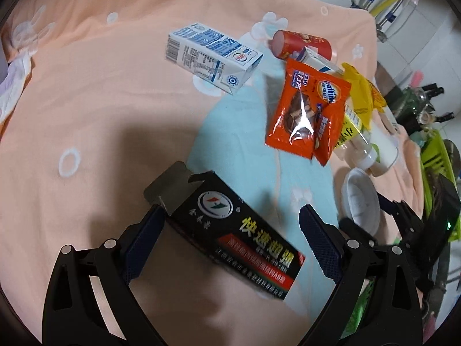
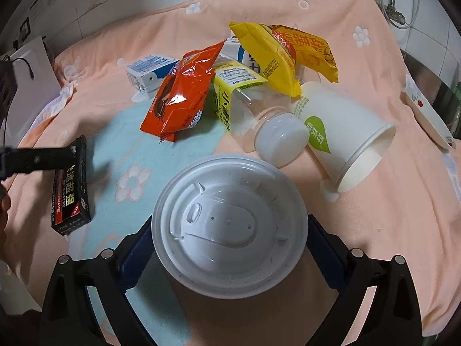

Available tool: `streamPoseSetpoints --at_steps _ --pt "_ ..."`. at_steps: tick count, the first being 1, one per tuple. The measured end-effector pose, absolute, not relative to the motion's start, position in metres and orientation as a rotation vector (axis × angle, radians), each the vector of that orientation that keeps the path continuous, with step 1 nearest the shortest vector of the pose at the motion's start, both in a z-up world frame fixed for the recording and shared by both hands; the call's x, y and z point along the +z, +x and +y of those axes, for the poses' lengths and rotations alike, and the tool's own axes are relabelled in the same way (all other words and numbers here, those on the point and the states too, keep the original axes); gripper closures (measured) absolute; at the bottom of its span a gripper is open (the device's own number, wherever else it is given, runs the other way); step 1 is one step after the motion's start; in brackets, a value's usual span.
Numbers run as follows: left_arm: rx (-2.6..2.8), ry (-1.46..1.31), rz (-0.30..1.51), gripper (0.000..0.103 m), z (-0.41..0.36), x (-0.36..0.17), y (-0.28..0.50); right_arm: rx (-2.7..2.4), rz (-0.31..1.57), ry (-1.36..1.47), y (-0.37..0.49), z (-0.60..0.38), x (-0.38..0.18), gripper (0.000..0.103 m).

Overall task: Collect trash
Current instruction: 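Grasp the white plastic lid with the right tool while the left tool grasps the glue box, then carry the box and lid over the green basket and open both tools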

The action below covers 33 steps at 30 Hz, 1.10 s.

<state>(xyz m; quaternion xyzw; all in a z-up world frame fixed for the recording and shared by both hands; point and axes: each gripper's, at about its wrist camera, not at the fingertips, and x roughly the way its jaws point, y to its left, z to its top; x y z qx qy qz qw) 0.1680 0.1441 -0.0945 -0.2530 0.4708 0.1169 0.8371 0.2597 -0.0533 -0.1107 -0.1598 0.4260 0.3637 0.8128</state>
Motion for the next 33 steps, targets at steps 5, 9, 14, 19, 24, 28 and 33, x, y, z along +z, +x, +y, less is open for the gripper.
streamPoseSetpoints --at_steps 5,9,14,19,24,28,33 --pt "0.31 -0.499 1.051 0.01 0.136 -0.095 0.174 0.783 0.902 -0.337 0.261 -0.052 -0.111 0.008" --pt "0.366 -0.507 1.085 0.011 0.134 -0.102 0.173 0.781 0.898 -0.327 0.264 -0.053 -0.111 0.008" --pt "0.419 -0.478 1.096 0.011 0.126 -0.104 0.174 0.773 0.891 -0.301 0.263 -0.056 -0.109 0.012" --pt "0.485 -0.406 1.096 0.011 0.115 -0.106 0.176 0.765 0.877 -0.269 0.259 -0.067 -0.103 0.013" --pt "0.5 -0.32 1.055 0.025 0.112 -0.104 0.175 0.757 0.849 -0.239 0.245 -0.087 -0.09 0.013" --pt "0.465 -0.276 1.031 0.04 0.109 -0.097 0.175 0.74 0.828 -0.207 0.231 -0.106 -0.079 0.013" --pt "0.324 -0.254 0.98 0.05 0.101 -0.089 0.176 0.707 0.807 -0.174 0.214 -0.133 -0.07 0.013"
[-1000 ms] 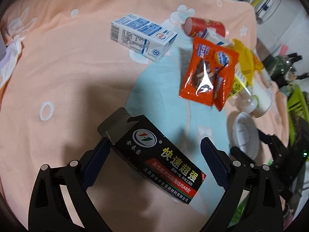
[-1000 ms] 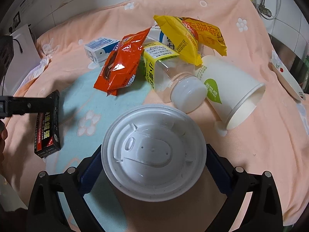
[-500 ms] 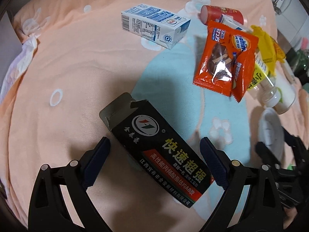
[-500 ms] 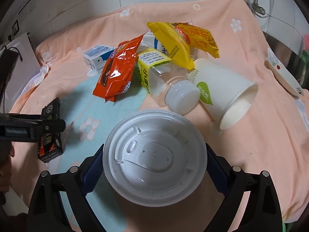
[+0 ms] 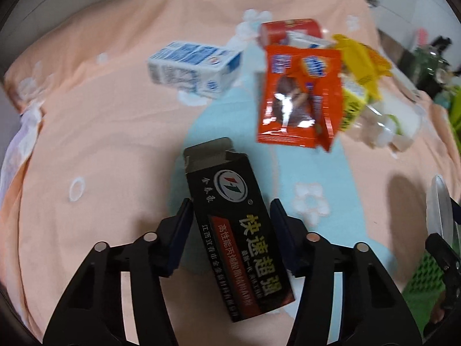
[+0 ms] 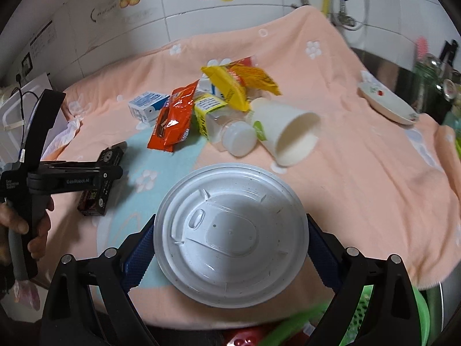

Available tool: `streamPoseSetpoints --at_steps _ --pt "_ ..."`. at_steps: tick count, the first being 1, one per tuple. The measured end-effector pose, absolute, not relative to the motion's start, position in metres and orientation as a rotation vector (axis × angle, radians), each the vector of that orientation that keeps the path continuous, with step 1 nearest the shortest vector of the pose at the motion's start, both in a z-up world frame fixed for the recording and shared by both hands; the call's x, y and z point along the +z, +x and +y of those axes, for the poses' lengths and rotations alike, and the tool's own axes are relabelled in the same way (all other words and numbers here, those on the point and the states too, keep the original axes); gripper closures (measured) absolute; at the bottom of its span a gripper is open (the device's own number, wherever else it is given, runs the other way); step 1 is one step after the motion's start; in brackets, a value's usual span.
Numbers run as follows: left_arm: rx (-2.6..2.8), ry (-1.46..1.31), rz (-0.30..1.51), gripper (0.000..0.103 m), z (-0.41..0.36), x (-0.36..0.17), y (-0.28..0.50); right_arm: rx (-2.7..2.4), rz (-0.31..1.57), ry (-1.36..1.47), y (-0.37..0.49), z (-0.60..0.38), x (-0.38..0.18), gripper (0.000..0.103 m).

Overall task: Collect trash
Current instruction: 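Carry the box and lid over the green basket and open both tools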

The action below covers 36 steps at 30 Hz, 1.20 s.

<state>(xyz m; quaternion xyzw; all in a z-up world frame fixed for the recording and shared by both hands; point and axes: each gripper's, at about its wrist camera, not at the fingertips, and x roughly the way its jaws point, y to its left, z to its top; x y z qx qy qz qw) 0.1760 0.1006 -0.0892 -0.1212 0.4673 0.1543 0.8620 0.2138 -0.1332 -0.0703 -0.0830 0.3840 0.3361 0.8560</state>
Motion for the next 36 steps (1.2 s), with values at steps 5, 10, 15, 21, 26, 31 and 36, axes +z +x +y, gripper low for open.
streamPoseSetpoints --at_steps 5,10,15,21,26,31,36 --pt "0.19 -0.24 0.915 0.052 0.09 -0.079 0.168 0.669 0.791 -0.134 0.196 -0.159 -0.065 0.013" --pt "0.101 -0.256 0.899 0.052 0.083 -0.077 0.165 0.611 0.779 -0.11 0.178 -0.183 -0.063 0.013" --pt "0.039 -0.252 0.9 0.052 0.071 -0.076 0.162 0.542 0.781 -0.081 0.162 -0.21 -0.065 0.013" --pt "-0.06 -0.208 0.882 0.054 0.042 -0.065 0.161 0.442 0.796 -0.053 0.148 -0.248 -0.069 0.013" --pt "-0.14 -0.172 0.864 0.054 0.012 -0.056 0.161 0.357 0.813 -0.023 0.136 -0.28 -0.073 0.013" --pt "-0.228 -0.141 0.86 0.054 -0.026 -0.047 0.164 0.29 0.828 0.002 0.126 -0.31 -0.078 0.012" --pt "-0.303 -0.094 0.854 0.054 -0.064 -0.04 0.166 0.252 0.856 0.049 0.119 -0.333 -0.089 0.012"
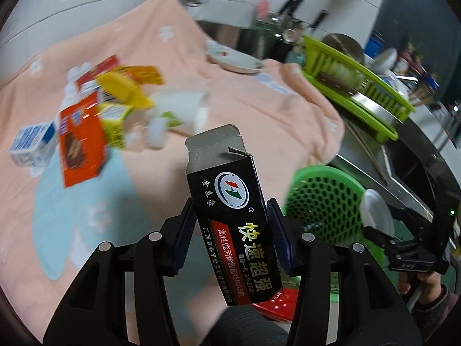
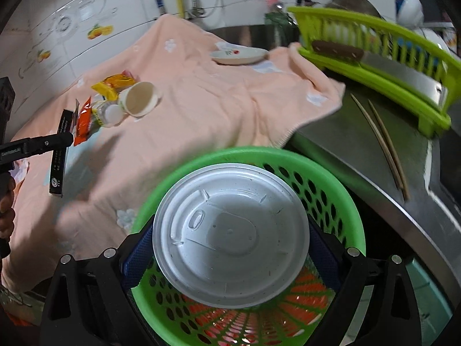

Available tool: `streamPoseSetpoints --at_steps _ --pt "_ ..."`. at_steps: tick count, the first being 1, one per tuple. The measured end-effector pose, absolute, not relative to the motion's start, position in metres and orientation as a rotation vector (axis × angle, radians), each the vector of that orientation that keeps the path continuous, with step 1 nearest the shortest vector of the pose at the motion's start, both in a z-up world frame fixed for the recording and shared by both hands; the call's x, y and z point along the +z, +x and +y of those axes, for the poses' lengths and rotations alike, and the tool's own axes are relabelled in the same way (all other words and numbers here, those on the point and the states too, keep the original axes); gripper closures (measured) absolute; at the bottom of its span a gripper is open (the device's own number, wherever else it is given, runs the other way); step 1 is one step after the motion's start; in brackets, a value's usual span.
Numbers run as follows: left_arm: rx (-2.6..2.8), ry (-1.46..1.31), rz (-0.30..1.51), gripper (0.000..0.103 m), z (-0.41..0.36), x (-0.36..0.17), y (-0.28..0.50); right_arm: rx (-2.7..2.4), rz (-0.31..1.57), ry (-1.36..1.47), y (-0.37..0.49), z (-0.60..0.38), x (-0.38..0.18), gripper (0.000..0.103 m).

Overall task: Collect trash
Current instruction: 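Carry the box and lid over the green basket and open both tools, then move the left tool to the orange Ovaltine packet while the right tool reaches the yellow packet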

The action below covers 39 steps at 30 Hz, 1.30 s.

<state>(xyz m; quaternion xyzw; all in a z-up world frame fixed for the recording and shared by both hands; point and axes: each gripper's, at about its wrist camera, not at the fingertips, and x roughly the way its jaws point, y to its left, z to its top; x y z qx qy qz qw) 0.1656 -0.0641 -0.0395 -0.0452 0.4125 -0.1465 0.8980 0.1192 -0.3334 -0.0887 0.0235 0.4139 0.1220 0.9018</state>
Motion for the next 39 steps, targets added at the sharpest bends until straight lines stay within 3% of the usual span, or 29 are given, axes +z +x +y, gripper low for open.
streamPoseSetpoints --at_steps 17,35,37,39 --pt "-0.466 0.02 0.872 0.054 -0.16 -0.039 0.161 0.209 0.85 0.129 0.105 -0.369 -0.094 0.009" --pt "-0.626 0.032 0.984 0.053 -0.231 -0.074 0.158 0.125 0.762 0.189 0.07 -0.411 -0.073 0.009" --pt "-0.639 0.032 0.991 0.052 -0.236 -0.076 0.157 0.122 0.758 0.194 0.069 -0.414 -0.072 0.009" --pt "-0.648 0.036 0.991 0.043 -0.239 -0.076 0.155 0.117 0.753 0.199 0.068 -0.416 -0.072 0.009"
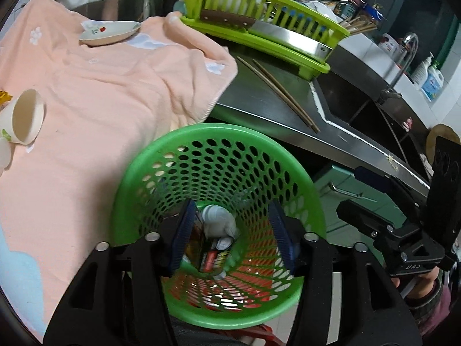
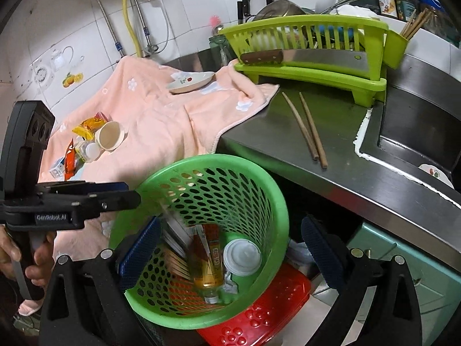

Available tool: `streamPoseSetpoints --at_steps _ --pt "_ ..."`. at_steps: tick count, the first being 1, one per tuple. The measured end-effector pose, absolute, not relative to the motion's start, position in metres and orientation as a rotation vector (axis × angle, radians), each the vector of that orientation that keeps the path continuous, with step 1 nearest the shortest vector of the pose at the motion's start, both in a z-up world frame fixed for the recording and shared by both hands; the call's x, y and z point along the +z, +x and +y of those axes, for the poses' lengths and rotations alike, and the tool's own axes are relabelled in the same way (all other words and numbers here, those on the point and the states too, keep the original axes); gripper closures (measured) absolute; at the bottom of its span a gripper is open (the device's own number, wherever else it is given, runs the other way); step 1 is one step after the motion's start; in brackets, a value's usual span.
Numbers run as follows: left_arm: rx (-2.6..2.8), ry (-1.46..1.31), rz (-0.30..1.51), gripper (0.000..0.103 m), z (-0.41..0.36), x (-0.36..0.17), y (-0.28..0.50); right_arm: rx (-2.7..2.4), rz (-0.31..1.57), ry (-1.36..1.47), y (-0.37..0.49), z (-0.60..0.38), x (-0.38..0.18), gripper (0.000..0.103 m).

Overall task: Collect trash
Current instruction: 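Move the left tool to the orange Ovaltine packet while the right tool reaches the yellow packet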

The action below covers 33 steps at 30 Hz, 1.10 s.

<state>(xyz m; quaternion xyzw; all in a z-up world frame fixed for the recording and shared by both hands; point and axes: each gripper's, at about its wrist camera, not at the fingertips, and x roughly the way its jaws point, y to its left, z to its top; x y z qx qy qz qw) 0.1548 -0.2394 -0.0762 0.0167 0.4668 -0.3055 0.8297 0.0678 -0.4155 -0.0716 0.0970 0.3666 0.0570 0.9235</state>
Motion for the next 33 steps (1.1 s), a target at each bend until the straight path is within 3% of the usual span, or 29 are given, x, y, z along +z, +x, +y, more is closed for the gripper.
streamPoseSetpoints --at_steps 13,25,33 --pt "-0.572 0.008 0.942 0.042 -0.199 -0.059 0.159 0.187 0.751 0.149 0.082 -0.39 -0.062 0.009" --pt "-0.32 -0.074 0.854 0.042 -0.091 -0.036 0.186 0.317 0.762 0.087 0.119 -0.334 -0.052 0.009" --pt "-0.083 -0.101 0.794 0.026 -0.01 -0.027 0.205 0.403 0.757 0.036 0.145 -0.29 -0.042 0.009"
